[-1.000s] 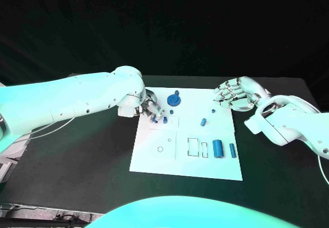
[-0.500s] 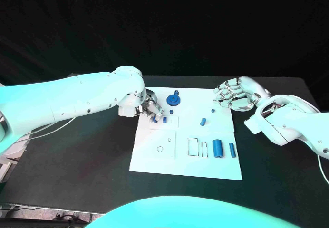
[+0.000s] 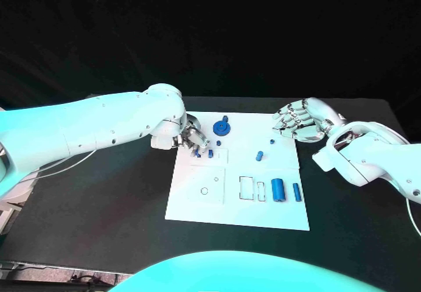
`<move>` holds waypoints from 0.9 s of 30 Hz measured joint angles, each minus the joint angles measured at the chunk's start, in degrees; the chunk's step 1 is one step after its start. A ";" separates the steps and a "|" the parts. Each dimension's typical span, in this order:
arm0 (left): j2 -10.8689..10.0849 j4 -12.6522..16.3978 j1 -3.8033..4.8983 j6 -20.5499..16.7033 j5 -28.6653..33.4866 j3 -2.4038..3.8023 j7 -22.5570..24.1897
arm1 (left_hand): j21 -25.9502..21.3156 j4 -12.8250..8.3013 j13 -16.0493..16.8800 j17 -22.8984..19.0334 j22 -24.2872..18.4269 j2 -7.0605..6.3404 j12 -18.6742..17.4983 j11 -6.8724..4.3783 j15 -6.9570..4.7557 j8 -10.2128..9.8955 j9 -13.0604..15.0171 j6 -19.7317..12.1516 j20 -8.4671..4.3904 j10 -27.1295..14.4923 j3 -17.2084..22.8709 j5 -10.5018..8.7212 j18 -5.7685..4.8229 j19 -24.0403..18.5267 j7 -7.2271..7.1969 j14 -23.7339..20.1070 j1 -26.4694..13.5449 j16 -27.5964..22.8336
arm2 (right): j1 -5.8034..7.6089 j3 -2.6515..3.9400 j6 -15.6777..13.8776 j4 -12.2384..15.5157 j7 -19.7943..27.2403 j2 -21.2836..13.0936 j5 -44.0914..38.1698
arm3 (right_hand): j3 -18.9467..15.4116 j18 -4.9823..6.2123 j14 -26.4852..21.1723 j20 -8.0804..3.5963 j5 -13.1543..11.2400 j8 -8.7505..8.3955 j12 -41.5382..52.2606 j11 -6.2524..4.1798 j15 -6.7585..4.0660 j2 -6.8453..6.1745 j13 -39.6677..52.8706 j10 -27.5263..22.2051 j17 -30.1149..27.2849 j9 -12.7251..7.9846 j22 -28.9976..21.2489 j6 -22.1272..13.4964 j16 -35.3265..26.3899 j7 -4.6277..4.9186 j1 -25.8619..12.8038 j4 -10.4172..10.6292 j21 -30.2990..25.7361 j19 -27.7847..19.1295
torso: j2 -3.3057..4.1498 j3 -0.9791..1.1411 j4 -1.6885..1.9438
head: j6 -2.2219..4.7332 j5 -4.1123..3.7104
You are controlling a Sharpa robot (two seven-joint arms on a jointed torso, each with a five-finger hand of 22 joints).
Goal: Assemble the parts on the task board
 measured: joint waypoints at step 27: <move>-0.51 0.64 0.01 0.32 0.04 0.01 0.15 | 0.00 -0.16 1.68 -0.01 0.00 -0.01 0.80 0.20 0.01 -0.44 0.17 0.13 0.00 0.38 -0.16 0.35 0.00 0.00 0.04 0.00 0.01 0.00 | 0.01 0.00 0.16 -0.06 0.00 0.04 -0.03 | 0.01 0.00 0.00 0.00 0.00 0.00 0.00 0.00 0.00 0.00 -0.13 0.00 0.01 0.00 -0.08 0.00 -0.23 0.00 0.00 -0.01 0.00 0.00 | 0.00 -0.04 0.05 | -0.11 0.07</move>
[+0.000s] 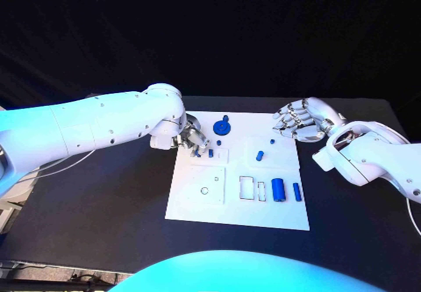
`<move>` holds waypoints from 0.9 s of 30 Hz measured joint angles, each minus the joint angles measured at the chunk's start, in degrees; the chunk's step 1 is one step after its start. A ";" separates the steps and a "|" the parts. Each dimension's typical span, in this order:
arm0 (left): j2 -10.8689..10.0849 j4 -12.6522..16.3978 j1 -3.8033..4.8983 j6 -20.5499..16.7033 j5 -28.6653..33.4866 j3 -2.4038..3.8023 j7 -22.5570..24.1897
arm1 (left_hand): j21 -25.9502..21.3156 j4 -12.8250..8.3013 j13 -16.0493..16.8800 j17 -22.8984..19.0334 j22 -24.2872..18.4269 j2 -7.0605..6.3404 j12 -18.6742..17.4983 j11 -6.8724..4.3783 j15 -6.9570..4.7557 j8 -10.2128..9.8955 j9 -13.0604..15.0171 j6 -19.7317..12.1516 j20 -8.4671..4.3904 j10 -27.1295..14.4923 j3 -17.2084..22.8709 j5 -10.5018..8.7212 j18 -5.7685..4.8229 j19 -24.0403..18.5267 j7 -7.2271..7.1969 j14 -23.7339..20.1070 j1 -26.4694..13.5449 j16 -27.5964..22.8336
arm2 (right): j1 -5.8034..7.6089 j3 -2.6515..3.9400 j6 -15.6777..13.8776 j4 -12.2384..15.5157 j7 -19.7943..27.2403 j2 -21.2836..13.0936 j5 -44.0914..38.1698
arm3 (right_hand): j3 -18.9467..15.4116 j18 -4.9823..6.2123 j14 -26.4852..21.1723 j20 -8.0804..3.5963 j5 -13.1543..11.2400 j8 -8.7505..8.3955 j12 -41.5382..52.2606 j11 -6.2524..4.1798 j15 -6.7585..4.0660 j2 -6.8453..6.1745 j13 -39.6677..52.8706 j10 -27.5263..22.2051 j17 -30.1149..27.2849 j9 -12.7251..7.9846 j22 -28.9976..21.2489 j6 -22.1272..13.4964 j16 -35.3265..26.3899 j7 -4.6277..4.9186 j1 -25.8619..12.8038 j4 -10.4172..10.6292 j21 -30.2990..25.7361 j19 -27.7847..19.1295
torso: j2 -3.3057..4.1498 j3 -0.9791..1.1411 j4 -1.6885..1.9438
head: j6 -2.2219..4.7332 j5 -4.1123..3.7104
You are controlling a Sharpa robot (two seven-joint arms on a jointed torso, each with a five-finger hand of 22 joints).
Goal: Assemble the parts on the task board
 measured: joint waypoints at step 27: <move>0.49 -1.93 0.10 1.58 3.67 0.01 -0.17 | 0.00 -0.76 2.54 0.00 0.00 3.05 0.51 0.20 0.02 -1.34 1.28 0.62 0.12 0.83 1.14 -8.58 0.00 0.12 0.59 0.00 -3.05 0.00 | 0.00 0.00 0.08 0.02 -0.01 -0.03 -0.01 | 1.58 0.00 0.00 0.00 2.53 0.00 0.00 0.00 0.00 -0.46 -0.87 0.00 -0.11 -0.17 -0.36 -0.21 -0.56 0.05 0.46 -0.46 0.00 0.00 | 0.01 0.07 -0.05 | -0.05 0.00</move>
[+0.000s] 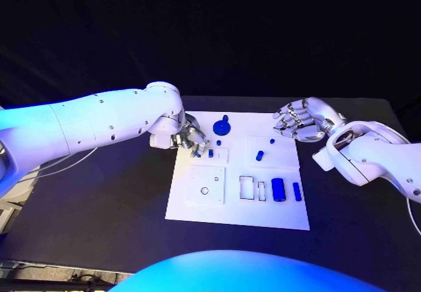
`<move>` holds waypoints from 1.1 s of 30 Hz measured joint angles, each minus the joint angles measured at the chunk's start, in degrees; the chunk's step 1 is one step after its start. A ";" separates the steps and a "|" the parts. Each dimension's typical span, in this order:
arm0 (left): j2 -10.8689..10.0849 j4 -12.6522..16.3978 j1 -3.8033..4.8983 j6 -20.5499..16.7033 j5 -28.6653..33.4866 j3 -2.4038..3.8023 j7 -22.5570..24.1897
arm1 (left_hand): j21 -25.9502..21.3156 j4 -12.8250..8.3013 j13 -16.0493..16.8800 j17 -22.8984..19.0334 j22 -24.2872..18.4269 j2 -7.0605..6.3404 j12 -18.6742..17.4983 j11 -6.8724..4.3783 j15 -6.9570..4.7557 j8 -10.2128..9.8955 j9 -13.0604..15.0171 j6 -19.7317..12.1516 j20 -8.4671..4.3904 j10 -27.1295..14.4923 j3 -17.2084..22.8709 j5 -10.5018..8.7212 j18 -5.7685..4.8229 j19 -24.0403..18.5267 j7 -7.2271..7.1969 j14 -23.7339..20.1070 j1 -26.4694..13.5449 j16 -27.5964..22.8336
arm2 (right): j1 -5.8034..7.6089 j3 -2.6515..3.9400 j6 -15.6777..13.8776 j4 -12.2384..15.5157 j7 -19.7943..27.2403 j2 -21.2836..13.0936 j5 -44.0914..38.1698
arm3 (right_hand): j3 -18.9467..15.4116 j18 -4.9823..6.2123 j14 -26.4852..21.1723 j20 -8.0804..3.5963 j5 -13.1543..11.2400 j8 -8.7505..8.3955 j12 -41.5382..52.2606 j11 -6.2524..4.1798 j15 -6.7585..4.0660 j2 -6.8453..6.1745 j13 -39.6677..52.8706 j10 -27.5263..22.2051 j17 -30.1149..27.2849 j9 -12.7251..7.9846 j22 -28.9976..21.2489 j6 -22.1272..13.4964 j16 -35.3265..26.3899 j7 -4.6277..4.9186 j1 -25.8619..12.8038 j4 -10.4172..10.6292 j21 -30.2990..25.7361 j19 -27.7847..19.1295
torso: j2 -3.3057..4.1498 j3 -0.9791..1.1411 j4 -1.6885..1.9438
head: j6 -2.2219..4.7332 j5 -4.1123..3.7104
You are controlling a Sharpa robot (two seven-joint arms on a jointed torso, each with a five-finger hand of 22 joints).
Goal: Assemble the parts on the task board
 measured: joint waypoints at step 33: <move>0.56 -0.65 -0.07 0.58 -0.54 -0.06 0.00 | -0.40 -0.44 0.64 0.00 0.00 1.25 -0.04 -0.61 -0.11 -1.16 0.77 1.79 0.09 1.42 0.45 -9.10 0.00 0.09 -0.54 -0.12 -1.25 0.00 | 0.00 0.00 0.11 -0.01 0.00 0.01 -0.01 | 0.35 0.00 0.00 0.00 0.58 0.00 0.00 0.00 0.00 0.00 -0.18 0.00 -0.04 0.01 -0.04 0.01 0.00 -0.02 0.00 -0.04 0.00 0.00 | 0.01 -0.03 0.00 | 0.20 -0.08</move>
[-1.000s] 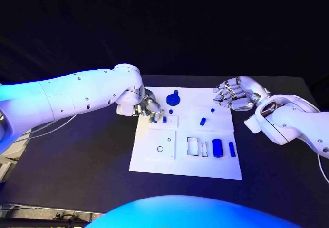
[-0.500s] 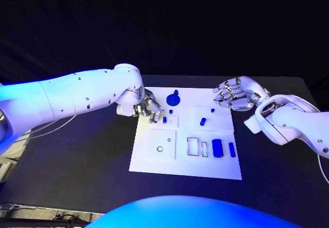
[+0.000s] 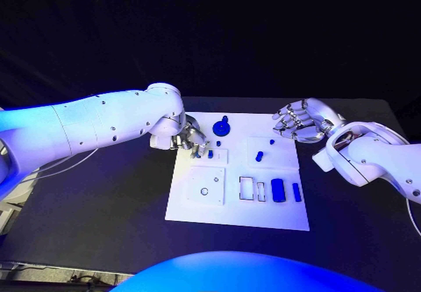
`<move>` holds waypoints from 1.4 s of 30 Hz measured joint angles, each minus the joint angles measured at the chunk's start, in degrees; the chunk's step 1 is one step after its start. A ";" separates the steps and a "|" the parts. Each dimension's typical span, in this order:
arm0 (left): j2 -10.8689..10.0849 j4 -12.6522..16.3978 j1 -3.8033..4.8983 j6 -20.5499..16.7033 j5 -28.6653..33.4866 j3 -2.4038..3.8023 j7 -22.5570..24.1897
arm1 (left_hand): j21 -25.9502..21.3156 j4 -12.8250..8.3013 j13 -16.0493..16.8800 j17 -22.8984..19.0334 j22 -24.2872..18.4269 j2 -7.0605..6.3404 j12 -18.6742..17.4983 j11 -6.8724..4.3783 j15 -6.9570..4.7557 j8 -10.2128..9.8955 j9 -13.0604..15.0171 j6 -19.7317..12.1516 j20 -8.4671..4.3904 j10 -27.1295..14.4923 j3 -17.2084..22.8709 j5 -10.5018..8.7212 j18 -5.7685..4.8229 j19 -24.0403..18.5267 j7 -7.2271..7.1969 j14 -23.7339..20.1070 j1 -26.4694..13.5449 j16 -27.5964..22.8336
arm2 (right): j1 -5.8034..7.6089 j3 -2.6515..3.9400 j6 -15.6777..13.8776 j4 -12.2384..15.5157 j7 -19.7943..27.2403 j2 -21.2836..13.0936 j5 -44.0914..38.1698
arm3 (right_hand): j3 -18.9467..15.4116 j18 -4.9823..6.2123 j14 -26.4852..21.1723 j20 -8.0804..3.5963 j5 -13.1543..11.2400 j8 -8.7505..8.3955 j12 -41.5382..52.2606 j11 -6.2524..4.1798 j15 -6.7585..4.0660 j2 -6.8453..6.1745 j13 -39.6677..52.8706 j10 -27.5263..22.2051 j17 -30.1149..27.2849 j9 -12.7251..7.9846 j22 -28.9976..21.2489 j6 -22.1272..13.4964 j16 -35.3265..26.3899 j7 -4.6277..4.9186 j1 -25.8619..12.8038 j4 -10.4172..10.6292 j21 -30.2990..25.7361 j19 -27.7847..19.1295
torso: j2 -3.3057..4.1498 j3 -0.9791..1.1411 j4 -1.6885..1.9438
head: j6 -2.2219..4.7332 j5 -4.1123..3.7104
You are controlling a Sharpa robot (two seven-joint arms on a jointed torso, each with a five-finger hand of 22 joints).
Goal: Assemble the parts on the task board
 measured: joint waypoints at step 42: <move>-0.81 0.13 -0.43 -0.56 -2.82 0.11 0.18 | -0.67 13.42 -0.56 0.00 0.00 -10.78 -1.79 -0.38 -0.01 -2.19 2.36 3.45 0.00 -0.30 -20.57 -1.16 0.00 0.00 -2.89 0.00 5.04 0.00 | 0.00 0.00 0.35 0.31 -0.04 -0.21 -0.01 | 0.43 0.00 0.00 0.21 0.21 0.00 0.00 0.00 0.00 -0.45 -0.40 0.00 -0.07 -0.10 -0.18 0.00 -0.54 -0.01 -0.46 -0.12 0.00 -0.21 | 0.00 -0.07 0.00 | 0.34 -0.07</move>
